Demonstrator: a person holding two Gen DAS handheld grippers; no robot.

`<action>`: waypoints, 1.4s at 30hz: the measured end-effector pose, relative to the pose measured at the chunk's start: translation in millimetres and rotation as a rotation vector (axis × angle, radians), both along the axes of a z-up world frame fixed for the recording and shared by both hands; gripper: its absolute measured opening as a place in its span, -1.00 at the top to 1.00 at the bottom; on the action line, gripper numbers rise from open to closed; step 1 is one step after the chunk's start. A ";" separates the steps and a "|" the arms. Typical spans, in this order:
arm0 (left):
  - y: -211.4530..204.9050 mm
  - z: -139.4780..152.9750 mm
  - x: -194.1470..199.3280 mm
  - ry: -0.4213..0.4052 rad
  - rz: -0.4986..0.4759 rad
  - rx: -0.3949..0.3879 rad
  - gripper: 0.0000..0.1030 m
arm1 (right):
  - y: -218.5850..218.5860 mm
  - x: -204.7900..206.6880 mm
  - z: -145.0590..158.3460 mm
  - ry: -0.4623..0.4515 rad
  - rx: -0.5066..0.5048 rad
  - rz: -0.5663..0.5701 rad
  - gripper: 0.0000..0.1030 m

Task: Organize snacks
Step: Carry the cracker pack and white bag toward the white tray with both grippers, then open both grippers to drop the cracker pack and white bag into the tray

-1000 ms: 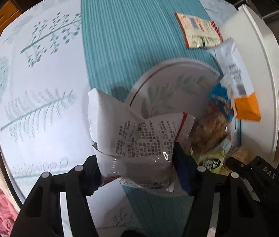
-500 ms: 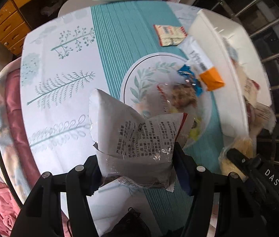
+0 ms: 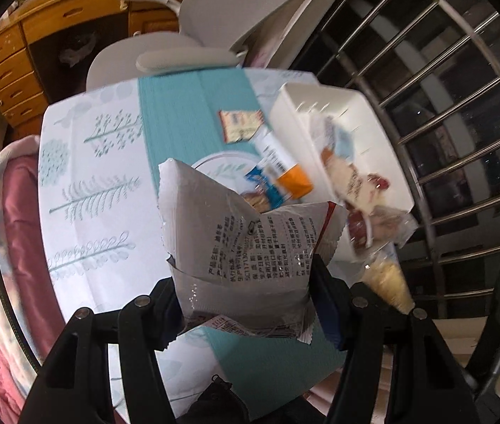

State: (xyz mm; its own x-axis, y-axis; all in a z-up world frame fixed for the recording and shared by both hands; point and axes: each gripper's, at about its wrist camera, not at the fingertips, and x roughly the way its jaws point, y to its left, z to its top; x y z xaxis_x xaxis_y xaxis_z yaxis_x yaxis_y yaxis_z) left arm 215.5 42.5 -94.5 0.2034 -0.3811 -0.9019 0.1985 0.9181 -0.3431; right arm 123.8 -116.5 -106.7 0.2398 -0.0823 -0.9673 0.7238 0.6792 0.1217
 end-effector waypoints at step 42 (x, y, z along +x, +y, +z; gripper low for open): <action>-226.9 -29.6 85.8 0.025 0.203 -0.035 -0.55 | -222.5 94.1 -20.7 0.008 0.137 0.337 -0.42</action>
